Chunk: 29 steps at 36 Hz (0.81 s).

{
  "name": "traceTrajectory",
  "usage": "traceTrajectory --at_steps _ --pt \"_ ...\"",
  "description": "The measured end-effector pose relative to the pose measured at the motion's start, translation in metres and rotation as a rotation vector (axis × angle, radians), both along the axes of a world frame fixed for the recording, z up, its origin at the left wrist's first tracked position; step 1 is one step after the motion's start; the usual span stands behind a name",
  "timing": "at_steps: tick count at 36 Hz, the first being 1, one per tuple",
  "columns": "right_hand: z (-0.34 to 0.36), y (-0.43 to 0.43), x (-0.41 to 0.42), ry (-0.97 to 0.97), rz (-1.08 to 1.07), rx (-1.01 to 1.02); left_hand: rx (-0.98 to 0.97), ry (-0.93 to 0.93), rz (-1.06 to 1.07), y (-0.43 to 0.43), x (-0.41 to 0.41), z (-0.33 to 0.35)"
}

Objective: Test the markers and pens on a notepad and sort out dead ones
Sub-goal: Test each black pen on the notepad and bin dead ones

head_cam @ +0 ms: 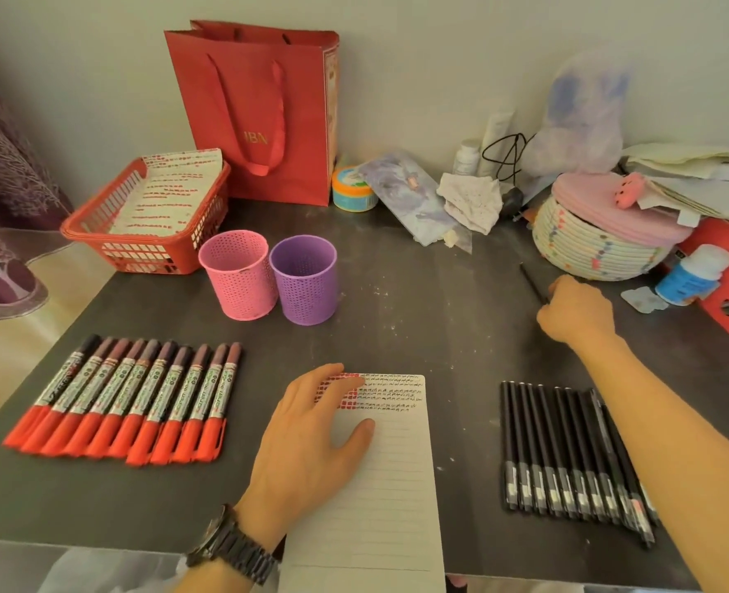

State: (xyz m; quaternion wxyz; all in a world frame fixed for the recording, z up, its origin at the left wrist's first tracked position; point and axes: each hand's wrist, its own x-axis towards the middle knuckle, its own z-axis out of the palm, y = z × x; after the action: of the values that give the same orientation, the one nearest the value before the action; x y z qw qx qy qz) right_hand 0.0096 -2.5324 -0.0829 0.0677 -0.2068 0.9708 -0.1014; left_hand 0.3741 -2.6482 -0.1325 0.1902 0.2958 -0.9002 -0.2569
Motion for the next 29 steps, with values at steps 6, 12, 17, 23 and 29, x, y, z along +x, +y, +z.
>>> traceTrajectory --at_steps 6,12,17,23,29 --pt "0.011 0.007 0.038 -0.258 0.018 -0.386 0.053 0.069 -0.013 -0.001 0.003 0.003" --pt "0.024 0.026 0.153 -0.628 0.141 -0.988 0.015 0.138 -0.064 0.001 0.006 0.009" --pt "0.02 0.041 0.237 -0.751 0.22 -1.068 -0.089 0.146 -0.198 0.014 0.012 0.021" --pt "0.0 0.048 0.275 -0.825 0.116 -1.174 -0.192 0.014 -0.348 0.023 0.016 0.033" --pt "-0.01 0.05 0.289 -0.789 0.124 -1.219 -0.212 0.03 -0.362 0.031 0.02 0.031"
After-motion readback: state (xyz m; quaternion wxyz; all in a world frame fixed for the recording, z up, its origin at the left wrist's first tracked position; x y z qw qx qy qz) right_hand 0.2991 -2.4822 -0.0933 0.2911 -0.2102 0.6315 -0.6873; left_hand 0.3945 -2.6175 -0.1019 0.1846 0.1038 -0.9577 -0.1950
